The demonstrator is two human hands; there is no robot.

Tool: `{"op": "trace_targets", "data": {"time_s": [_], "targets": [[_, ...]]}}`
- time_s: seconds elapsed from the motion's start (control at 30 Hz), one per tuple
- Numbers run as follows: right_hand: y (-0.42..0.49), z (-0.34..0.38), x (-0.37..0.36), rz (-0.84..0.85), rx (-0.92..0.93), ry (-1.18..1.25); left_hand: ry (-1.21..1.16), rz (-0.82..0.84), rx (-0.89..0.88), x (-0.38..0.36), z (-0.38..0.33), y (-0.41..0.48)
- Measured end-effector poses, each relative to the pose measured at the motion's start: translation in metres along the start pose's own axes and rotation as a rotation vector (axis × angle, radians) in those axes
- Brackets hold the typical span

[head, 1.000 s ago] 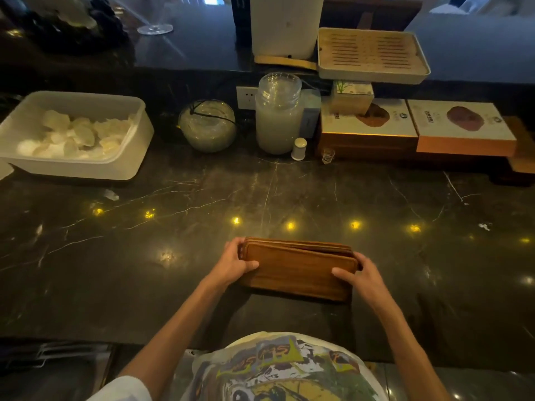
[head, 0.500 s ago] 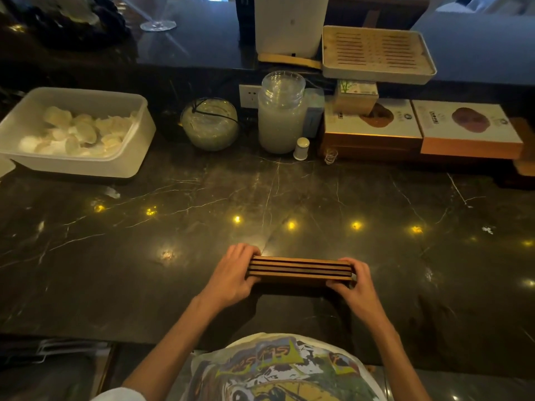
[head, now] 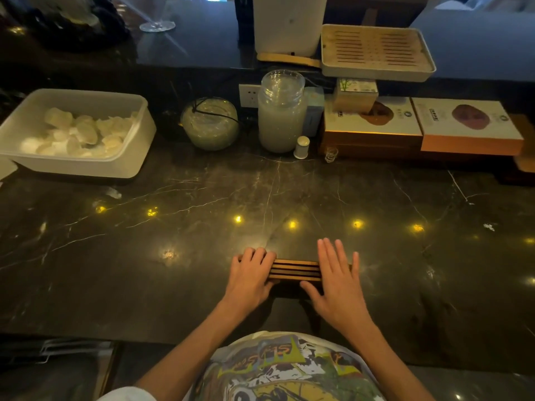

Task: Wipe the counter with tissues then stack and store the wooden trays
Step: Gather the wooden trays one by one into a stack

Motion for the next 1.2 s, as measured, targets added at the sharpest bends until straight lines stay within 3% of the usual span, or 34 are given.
{"op": "trace_targets", "data": {"time_s": [0.07, 0.17, 0.37, 0.47, 0.53, 0.67, 0.8, 0.93, 1.03, 1.2], "targets": [[-0.001, 0.000, 0.005, -0.023, 0.005, -0.011, -0.002, 0.001, 0.002, 0.000, 0.000, -0.001], [0.000, 0.005, -0.007, 0.088, 0.042, -0.060, -0.006, -0.009, 0.007, 0.001, 0.002, 0.002], [0.004, -0.011, -0.007, 0.121, 0.052, 0.078, 0.014, -0.032, -0.003, -0.002, 0.004, 0.005], [0.006, -0.027, 0.000, 0.054, 0.128, 0.353, -0.021, -0.025, -0.035, -0.002, 0.006, 0.008], [0.008, -0.047, -0.004, 0.067, 0.072, 0.589, -0.082, -0.031, -0.114, 0.001, 0.008, 0.008], [0.004, -0.079, -0.034, 0.200, -0.137, 1.017, -0.560, 0.004, -0.192, -0.003, 0.036, 0.004], [-0.001, -0.083, -0.052, 0.227, -0.177, 1.102, -1.048, 0.089, 0.022, -0.038, 0.070, -0.016], [0.004, -0.085, -0.060, 0.231, -0.300, 1.258, -1.188, 0.167, 0.202, -0.060, 0.077, -0.010], [0.013, -0.088, -0.069, 0.299, -0.441, 1.221, -1.165, 0.313, 0.350, -0.070, 0.076, 0.005], [0.018, -0.097, -0.076, 0.252, -0.561, 1.032, -0.926, 0.255, 0.560, -0.076, 0.080, 0.005]]}}
Point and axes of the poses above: each hand's wrist, its own y-axis towards the middle knuckle, its own x-axis out of the back of the hand, z = x × y, the point moved 9 cm from there along y, towards the middle knuckle, and after that the axes turned 7 degrees about z, right-handed, at the moved point
